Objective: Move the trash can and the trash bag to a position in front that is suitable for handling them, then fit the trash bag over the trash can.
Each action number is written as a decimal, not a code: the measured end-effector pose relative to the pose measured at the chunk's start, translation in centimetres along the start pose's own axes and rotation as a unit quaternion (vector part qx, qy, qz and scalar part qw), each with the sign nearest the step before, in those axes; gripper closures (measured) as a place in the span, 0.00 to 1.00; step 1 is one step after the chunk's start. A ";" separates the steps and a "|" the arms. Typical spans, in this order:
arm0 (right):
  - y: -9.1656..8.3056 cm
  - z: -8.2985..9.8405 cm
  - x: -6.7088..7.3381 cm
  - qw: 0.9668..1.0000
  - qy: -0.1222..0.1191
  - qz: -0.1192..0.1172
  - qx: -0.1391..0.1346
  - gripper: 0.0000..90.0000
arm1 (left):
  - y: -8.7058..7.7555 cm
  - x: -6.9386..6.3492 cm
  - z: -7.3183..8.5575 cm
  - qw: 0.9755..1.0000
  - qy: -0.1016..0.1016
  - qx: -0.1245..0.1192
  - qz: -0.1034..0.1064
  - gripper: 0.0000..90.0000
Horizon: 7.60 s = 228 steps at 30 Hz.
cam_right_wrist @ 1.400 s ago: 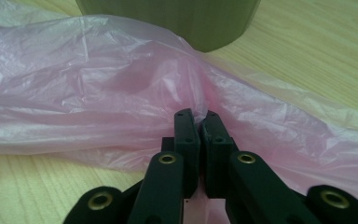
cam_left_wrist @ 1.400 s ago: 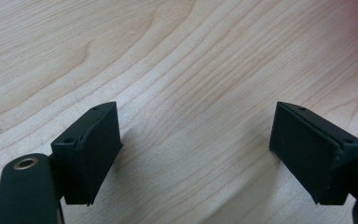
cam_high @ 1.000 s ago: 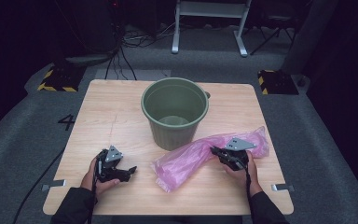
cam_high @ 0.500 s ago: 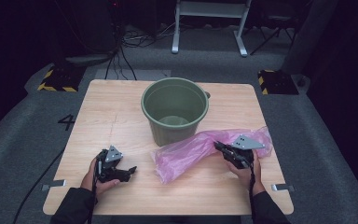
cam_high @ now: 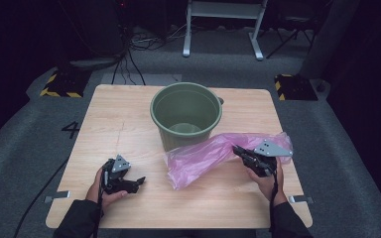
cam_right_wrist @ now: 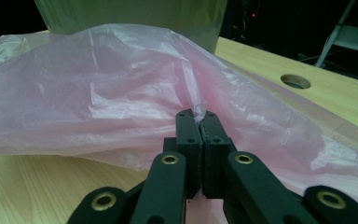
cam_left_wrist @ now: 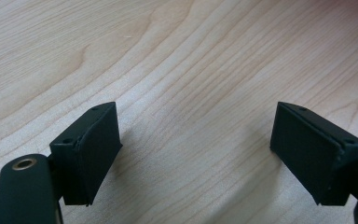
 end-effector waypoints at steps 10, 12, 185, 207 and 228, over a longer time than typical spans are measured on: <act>-1.2 -3.0 -0.2 0.999 -0.005 0.007 -0.033 0.99 | -0.1 0.0 0.1 1.000 0.000 0.001 -0.001 0.17; -1.3 -3.8 -0.3 0.999 -0.007 0.007 -0.039 0.99 | -0.1 0.0 0.1 1.000 0.000 0.001 0.000 0.17; 0.1 -14.3 4.6 0.989 -0.144 -0.009 -0.014 0.36 | -3.2 -9.0 -23.0 0.974 0.177 -0.122 -0.074 1.00; -0.7 -7.8 2.2 0.990 -0.124 -0.009 0.058 1.00 | -3.1 -5.9 -22.1 0.980 0.133 -0.125 -0.075 0.98; -0.2 -13.5 3.5 0.980 -0.195 0.034 0.035 0.97 | -5.1 -11.8 -23.8 0.967 0.181 -0.173 -0.052 0.29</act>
Point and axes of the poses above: each handheld gripper's, and its own axes: y roughly forward along the jaws, z roughly out of its underside, x roughly to its left, the point moved 7 cm from there along y, roughly forward along the jaws, and after that the axes turned 6 degrees about -y, right-handed, at the moved point
